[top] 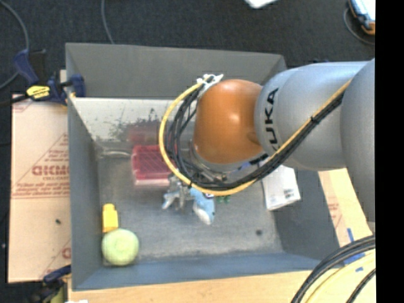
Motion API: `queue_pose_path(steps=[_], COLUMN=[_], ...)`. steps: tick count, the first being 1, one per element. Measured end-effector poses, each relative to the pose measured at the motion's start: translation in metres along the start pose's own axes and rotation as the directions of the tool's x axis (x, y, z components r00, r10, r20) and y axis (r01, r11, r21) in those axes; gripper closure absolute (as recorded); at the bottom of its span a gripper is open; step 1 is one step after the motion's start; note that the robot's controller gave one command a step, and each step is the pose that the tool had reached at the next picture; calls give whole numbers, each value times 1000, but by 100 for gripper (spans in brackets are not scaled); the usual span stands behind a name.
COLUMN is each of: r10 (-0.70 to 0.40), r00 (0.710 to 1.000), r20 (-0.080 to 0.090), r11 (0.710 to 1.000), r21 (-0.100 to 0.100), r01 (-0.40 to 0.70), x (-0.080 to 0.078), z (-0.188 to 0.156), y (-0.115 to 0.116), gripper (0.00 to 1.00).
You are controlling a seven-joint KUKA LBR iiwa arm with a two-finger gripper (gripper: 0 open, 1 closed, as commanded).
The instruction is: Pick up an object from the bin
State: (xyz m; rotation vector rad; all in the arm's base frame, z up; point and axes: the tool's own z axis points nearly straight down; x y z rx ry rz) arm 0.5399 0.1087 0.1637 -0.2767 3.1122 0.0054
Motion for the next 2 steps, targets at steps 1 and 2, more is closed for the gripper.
queue_pose_path(steps=[1, 2], r10=[77, 3], r00=[997, 1000], r20=[-7, 9], r11=[997, 1000], r21=[1, 1], r01=[-77, -3], x=[-13, -48], z=[-14, -64], y=[16, 7], gripper=[100, 100])
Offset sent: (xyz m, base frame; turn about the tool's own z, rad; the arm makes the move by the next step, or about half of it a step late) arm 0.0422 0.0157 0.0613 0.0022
